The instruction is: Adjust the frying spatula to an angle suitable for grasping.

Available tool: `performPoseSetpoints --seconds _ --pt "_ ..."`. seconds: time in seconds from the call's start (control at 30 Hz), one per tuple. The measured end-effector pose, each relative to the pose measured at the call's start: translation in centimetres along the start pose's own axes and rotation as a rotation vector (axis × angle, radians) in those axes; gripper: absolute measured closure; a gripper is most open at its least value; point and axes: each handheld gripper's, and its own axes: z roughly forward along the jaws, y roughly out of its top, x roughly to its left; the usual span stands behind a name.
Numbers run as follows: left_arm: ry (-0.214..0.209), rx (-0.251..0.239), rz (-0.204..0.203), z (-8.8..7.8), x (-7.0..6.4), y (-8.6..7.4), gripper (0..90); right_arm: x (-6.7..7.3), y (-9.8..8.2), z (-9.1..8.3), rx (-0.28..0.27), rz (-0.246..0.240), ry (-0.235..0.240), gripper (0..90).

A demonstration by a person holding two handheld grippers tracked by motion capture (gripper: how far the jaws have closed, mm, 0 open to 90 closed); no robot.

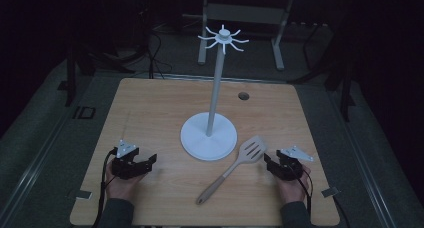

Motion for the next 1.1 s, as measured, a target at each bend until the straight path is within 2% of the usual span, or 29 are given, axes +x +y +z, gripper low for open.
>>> performPoseSetpoints --seconds 0.03,0.07,0.13,0.2,0.23,0.3,0.37,0.5,0.67,0.93,1.1 --pt "-0.001 -0.006 0.002 -0.1 0.0 0.0 26.2 0.0 0.0 0.0 0.000 0.000 0.000 44.3" --pt "-0.006 -0.017 0.005 -0.2 -0.1 -0.1 31.5 0.3 0.2 -0.3 -0.003 -0.015 0.009 49.6" --pt "-0.007 -0.018 0.006 -0.3 -0.1 -0.1 32.8 0.5 0.3 -0.3 0.002 -0.030 0.010 51.9" --pt "-0.006 -0.017 0.014 -0.3 0.0 -0.2 34.8 0.9 0.4 -0.4 -0.013 -0.064 0.012 52.9" --pt "-0.006 -0.014 0.019 -0.2 0.0 -0.2 35.7 1.3 0.6 -0.6 -0.033 -0.102 0.008 56.2" --pt "-0.006 -0.012 0.016 -0.1 0.0 -0.3 36.4 1.7 1.0 -0.8 -0.056 -0.141 -0.002 61.2" --pt "-0.004 -0.004 0.018 -0.1 0.0 -0.3 36.7 2.0 1.5 -1.2 -0.087 -0.157 0.018 67.4" --pt "-0.002 -0.002 0.023 0.0 0.0 -0.4 37.1 2.1 2.5 -1.3 -0.113 -0.164 0.048 78.9" --pt "0.005 -0.009 0.025 -0.1 0.0 -0.4 37.8 2.1 3.4 -0.7 -0.096 -0.168 0.067 89.6" --pt "0.004 -0.004 0.029 0.0 0.0 -0.4 37.8 2.5 4.6 1.3 -0.038 -0.213 0.088 89.9" --pt "0.005 -0.002 0.026 0.0 0.0 -0.4 37.8 2.4 4.5 2.8 0.017 -0.232 0.060 89.9"
